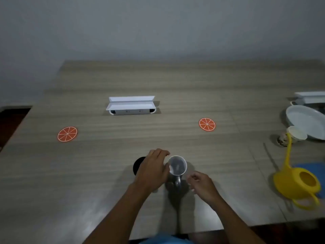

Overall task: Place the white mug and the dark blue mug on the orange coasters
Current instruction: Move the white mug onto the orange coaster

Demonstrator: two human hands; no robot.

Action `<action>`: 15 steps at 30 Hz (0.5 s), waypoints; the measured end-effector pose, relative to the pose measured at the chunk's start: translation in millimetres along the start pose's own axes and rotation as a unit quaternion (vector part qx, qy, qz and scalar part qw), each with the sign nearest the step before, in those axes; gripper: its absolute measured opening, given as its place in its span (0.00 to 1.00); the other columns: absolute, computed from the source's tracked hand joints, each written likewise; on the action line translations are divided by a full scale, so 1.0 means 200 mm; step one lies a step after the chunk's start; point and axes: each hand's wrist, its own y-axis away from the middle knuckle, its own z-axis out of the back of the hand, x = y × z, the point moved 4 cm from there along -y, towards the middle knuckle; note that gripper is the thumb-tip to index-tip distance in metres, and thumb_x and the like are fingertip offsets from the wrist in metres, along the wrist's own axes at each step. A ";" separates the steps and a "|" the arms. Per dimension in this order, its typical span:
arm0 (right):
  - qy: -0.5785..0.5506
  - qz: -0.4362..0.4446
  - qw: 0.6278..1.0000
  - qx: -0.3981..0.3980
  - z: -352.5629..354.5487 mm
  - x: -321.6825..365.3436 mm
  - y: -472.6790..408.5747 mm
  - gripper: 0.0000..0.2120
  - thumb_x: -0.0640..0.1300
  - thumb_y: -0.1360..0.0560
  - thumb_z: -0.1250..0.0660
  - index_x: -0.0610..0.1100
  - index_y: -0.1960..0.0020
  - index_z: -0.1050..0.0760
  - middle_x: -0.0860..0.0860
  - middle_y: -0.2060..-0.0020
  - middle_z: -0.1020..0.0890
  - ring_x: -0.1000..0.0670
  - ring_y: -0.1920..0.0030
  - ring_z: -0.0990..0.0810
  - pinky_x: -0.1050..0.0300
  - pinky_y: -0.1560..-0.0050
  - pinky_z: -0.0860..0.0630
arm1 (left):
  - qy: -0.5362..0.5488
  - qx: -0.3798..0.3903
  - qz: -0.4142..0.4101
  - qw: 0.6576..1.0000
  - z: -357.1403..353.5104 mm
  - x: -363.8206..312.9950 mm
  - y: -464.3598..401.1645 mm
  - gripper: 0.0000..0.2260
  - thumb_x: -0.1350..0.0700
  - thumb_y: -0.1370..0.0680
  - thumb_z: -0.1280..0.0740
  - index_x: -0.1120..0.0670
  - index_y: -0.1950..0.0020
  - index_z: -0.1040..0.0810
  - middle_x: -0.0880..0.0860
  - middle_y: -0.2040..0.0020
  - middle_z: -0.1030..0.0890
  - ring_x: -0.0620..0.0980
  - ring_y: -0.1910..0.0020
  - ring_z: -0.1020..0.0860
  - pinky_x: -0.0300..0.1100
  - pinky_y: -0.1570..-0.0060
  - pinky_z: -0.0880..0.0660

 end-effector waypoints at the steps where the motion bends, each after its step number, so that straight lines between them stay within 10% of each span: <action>1: -0.031 -0.009 0.999 0.017 -0.03 -0.02 0.01 0.07 0.41 0.22 0.32 0.44 0.58 0.18 0.47 0.63 0.16 0.51 0.66 0.19 0.62 0.68 0.24 | 0.007 0.009 0.002 1.000 -0.02 0.00 0.02 0.16 0.56 0.21 0.34 0.55 0.33 0.26 0.52 0.36 0.22 0.51 0.37 0.26 0.42 0.40 0.30; 15: -0.173 -0.076 0.979 0.073 -0.16 -0.11 0.07 0.09 0.41 0.19 0.36 0.39 0.46 0.18 0.42 0.53 0.14 0.51 0.64 0.17 0.63 0.70 0.24 | 0.021 0.122 0.022 0.992 -0.44 0.13 0.44 0.14 0.60 0.22 0.38 0.58 0.37 0.26 0.58 0.41 0.24 0.56 0.44 0.25 0.51 0.43 0.25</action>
